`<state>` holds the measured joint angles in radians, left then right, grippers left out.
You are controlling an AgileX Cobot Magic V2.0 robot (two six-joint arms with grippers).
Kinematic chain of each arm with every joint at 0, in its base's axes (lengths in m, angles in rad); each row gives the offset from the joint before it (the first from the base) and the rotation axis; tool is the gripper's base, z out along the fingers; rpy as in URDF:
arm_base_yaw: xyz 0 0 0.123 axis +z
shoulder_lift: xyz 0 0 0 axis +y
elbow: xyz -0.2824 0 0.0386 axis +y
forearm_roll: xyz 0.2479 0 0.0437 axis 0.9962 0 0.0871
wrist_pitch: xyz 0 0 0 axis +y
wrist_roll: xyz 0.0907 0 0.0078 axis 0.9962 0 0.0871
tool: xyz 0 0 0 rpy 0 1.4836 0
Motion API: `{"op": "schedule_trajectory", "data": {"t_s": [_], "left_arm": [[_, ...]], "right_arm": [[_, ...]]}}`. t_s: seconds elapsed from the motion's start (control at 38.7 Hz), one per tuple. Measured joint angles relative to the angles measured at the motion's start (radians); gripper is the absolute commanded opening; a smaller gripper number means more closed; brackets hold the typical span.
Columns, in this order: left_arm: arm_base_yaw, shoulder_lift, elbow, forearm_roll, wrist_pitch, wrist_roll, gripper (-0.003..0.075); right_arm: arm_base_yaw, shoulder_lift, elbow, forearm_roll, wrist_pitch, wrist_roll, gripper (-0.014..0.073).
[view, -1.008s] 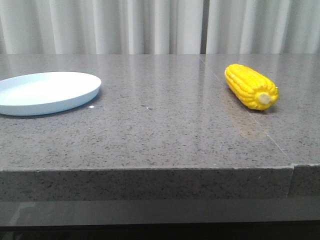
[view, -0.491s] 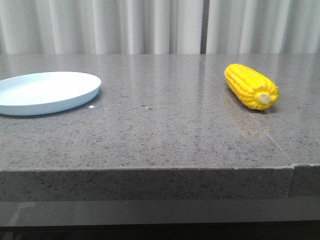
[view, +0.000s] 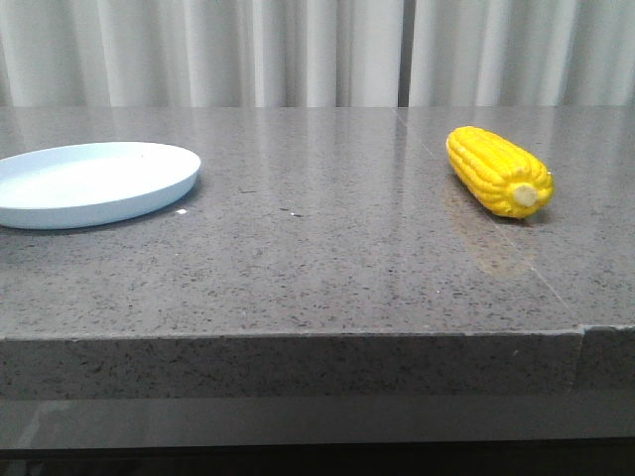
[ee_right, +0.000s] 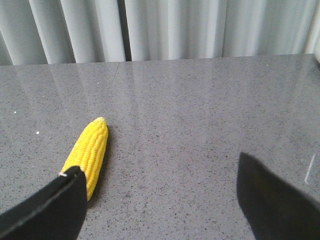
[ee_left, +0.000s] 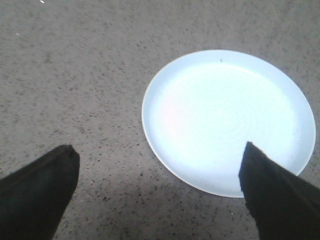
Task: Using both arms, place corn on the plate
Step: 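Lower the left gripper onto the rim of the pale blue plate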
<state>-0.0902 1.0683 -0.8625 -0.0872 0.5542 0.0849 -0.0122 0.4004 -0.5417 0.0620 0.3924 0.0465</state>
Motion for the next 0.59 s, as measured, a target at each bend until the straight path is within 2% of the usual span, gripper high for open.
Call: {"op": "schedule_trajectory", "data": {"t_s": [0.13, 0.28, 0.59], "left_arm": [[-0.008, 0.165, -0.131, -0.004, 0.118, 0.004, 0.0547], [-0.008, 0.334, -0.256, -0.004, 0.25, -0.012, 0.0545], [-0.008, 0.519, -0.326, -0.004, 0.279, -0.052, 0.0545]], "right_arm": [[0.0, 0.0, 0.0, 0.0, 0.0, 0.0, 0.0634], [0.0, 0.0, 0.0, 0.0, 0.0, 0.0, 0.0634], [0.0, 0.0, 0.0, 0.0, 0.0, 0.0, 0.0634]]}}
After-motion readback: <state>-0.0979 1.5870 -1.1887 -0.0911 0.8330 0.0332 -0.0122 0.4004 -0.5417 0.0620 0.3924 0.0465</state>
